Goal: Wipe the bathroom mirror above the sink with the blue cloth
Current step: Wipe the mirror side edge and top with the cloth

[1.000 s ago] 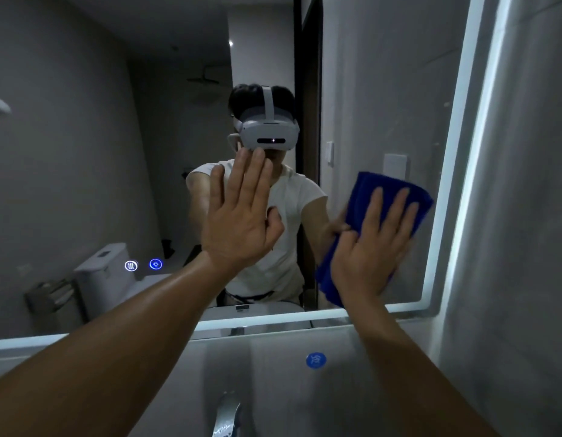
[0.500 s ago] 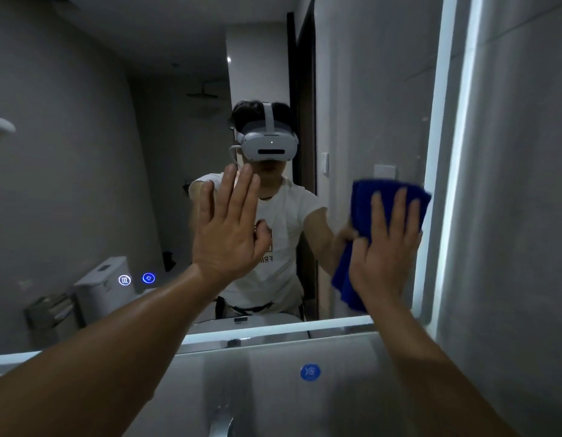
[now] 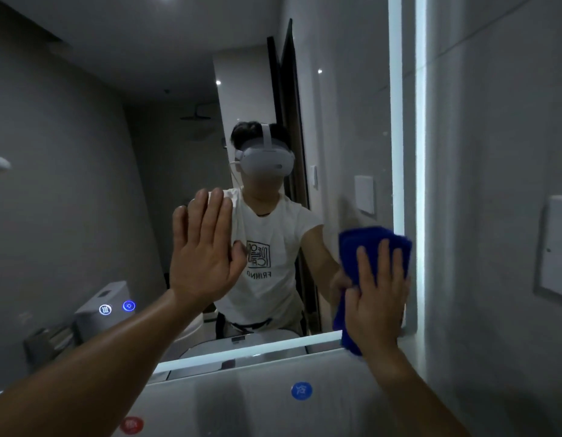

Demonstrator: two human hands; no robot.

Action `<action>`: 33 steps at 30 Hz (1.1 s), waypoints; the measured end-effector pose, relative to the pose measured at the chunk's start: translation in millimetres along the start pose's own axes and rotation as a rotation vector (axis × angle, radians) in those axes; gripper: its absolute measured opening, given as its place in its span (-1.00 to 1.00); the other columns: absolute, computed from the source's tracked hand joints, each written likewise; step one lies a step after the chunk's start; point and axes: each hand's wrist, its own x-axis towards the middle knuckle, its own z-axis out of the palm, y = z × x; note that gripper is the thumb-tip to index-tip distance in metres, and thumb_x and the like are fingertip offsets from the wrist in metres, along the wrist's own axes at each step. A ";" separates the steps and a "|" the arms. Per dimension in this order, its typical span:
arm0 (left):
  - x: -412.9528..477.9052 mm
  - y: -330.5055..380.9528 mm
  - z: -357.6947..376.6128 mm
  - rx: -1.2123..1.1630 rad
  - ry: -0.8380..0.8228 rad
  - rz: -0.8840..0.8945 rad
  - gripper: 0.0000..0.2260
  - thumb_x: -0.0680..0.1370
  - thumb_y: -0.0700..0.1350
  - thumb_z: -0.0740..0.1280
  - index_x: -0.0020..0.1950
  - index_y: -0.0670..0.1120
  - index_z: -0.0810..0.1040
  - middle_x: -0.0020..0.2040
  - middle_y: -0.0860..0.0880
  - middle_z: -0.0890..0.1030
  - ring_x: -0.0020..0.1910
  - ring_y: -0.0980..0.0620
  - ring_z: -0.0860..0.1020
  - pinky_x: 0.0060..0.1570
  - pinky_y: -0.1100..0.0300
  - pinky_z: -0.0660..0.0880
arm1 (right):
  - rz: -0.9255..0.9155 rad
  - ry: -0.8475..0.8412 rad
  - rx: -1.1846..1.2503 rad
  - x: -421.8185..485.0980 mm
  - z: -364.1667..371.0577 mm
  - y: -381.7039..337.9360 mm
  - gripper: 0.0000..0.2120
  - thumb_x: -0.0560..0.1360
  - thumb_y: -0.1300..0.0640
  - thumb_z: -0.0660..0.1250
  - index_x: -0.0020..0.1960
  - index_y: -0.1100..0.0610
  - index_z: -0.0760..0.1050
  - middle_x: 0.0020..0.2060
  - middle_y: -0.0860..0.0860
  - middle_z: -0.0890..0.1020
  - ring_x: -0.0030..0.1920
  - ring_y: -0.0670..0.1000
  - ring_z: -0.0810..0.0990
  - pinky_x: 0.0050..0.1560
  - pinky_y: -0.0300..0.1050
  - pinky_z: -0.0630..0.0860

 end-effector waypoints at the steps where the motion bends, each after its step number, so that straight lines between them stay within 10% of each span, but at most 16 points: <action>1: 0.9 0.4 -0.8 -0.009 0.004 -0.005 -0.36 0.60 0.08 0.10 0.60 -0.21 0.11 0.61 -0.20 0.10 0.60 -0.18 0.04 0.52 -0.24 0.00 | 0.105 0.038 0.029 23.3 -5.0 -7.1 -0.38 0.52 0.11 0.07 0.57 0.00 0.08 0.58 0.11 0.11 0.55 0.22 0.06 0.48 0.33 0.08; 4: 2.9 2.7 -4.3 -0.047 0.029 -0.024 -0.38 0.59 0.07 0.10 0.58 -0.23 0.17 0.59 -0.22 0.17 0.59 -0.18 0.08 0.52 -0.25 0.03 | 0.189 0.097 0.061 53.7 -8.0 -36.8 -0.36 0.52 0.12 0.07 0.59 0.04 0.04 0.57 0.15 0.12 0.57 0.22 0.02 0.48 0.31 0.04; 8: 7.9 9.7 -8.9 -0.132 0.084 -0.064 -0.40 0.56 0.04 0.14 0.53 -0.26 0.23 0.54 -0.26 0.25 0.56 -0.21 0.14 0.51 -0.24 0.06 | -0.204 -0.050 -0.088 -7.9 11.8 -51.6 -0.28 0.53 0.02 0.09 0.62 -0.02 -0.13 0.61 0.08 -0.08 0.59 0.13 -0.16 0.48 0.27 -0.01; 11: 26.1 11.9 -17.1 -0.160 0.169 -0.061 -0.42 0.53 0.01 0.18 0.48 -0.26 0.27 0.49 -0.29 0.32 0.52 -0.23 0.19 0.51 -0.21 0.08 | -0.413 -0.141 -0.159 -52.4 16.7 -11.7 -0.21 0.49 0.04 0.24 0.61 -0.04 -0.08 0.60 0.03 -0.16 0.55 0.20 0.07 0.50 0.23 -0.03; 21: 121.5 -10.7 -32.9 -0.141 0.077 -0.198 -0.38 0.60 0.02 0.12 0.60 -0.21 0.07 0.63 -0.18 0.02 0.61 -0.09 -0.09 0.57 -0.06 -0.13 | -0.059 0.081 0.115 165.5 -26.9 -71.6 -0.35 0.48 0.12 0.07 0.58 0.01 0.13 0.57 0.12 0.14 0.56 0.19 0.05 0.45 0.34 0.10; 33: 122.0 -13.7 -23.0 -0.018 -0.010 -0.218 -0.34 0.61 0.11 -0.01 0.61 -0.16 -0.15 0.63 -0.12 -0.18 0.60 -0.02 -0.23 0.56 -0.07 -0.16 | -0.455 -0.029 -0.063 36.6 4.3 -44.6 -0.31 0.51 0.02 0.14 0.61 -0.05 0.03 0.61 0.02 -0.01 0.59 0.12 -0.03 0.50 0.20 0.01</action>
